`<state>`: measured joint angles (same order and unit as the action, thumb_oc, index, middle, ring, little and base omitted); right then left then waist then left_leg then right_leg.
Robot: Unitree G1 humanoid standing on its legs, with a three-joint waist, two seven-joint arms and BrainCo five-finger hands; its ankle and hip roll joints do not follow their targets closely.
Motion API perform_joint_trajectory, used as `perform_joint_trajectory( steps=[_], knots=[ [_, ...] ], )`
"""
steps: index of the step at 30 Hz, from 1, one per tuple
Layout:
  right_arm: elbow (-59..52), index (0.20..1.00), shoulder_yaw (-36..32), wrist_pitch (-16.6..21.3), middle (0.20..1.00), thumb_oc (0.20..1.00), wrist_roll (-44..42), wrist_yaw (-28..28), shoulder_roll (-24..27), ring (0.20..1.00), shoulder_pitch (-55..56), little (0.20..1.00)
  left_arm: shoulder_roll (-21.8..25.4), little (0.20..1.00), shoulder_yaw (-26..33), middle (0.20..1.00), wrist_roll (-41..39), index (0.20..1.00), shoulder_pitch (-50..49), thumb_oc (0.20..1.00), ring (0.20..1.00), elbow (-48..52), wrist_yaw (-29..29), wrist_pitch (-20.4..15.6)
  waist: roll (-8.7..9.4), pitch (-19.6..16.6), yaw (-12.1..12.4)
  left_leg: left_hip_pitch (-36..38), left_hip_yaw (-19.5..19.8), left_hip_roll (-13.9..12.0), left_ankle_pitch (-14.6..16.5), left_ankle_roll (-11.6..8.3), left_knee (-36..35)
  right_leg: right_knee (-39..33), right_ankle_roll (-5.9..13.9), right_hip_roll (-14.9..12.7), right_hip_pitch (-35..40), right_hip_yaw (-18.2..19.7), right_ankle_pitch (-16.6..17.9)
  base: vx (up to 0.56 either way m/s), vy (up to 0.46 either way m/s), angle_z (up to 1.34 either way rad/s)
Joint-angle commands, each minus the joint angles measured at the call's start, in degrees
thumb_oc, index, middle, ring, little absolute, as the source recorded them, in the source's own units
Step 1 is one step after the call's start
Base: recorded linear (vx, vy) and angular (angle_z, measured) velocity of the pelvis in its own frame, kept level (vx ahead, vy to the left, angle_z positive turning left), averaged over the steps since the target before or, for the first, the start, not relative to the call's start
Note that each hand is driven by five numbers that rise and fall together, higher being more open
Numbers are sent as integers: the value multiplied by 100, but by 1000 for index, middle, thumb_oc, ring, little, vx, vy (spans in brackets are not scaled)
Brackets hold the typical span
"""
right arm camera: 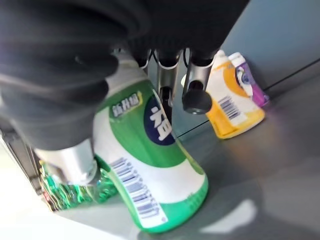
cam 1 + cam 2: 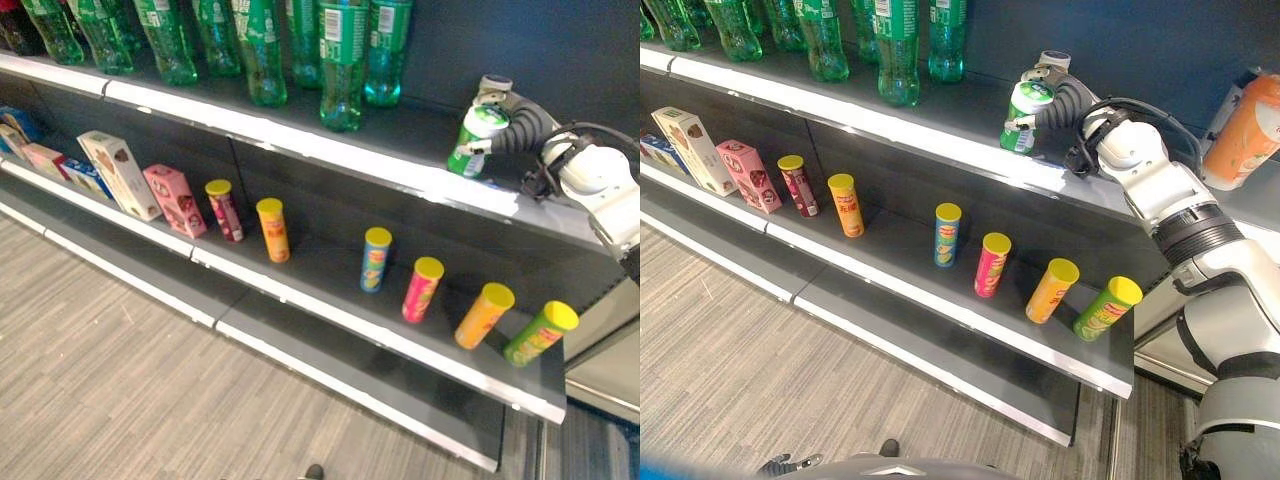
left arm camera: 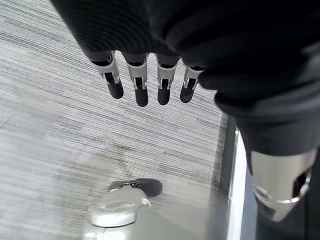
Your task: Put the goods on the table back onto the shelves and tidy them up.
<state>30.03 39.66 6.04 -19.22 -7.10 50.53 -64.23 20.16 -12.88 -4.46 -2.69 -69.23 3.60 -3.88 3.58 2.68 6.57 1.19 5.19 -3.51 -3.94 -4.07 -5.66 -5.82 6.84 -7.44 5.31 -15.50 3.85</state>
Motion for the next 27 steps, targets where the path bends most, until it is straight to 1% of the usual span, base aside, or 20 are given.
perform_joint_trajectory(
  steps=[1, 12, 16, 27],
  knots=[
    [203, 200, 474, 79, 200, 200, -340, -27, 43, 200, -833, 200, 225, 1000, -62, 1000, -229, 1000, 359, 1000, 1000, -179, -66, -156, 264, 112, 128, 269, -431, -155, 580, -271, 66, 85, 379, -352, 266, 110, -359, 0, 0, 0],
    [279, 200, 660, 31, 200, 200, -130, -96, -28, 200, -1000, 200, 268, 1000, -79, 1000, -245, 1000, 364, 1000, 1000, -162, -141, -139, 248, 139, 122, 271, -418, -142, 595, -264, 66, 84, 375, -355, 262, 108, -359, 0, 0, 0],
    [346, 200, 744, 13, 200, 200, 3, -94, 25, 200, -1053, 200, 298, 1000, -87, 1000, -237, 1000, 380, 1000, 1000, -138, -160, -140, 252, 152, 100, 277, -427, -136, 598, -261, 66, 84, 375, -356, 263, 122, -360, 0, 0, 0],
    [396, 200, 733, 14, 200, 200, 22, -90, 87, 200, -1059, 200, 311, 1000, -74, 1000, -239, 1000, 357, 1000, 1000, -120, -183, -156, 245, 162, 48, 333, -477, -152, 632, -251, 66, 84, 373, -346, 253, 185, -367, 0, 0, 0]
  ],
)
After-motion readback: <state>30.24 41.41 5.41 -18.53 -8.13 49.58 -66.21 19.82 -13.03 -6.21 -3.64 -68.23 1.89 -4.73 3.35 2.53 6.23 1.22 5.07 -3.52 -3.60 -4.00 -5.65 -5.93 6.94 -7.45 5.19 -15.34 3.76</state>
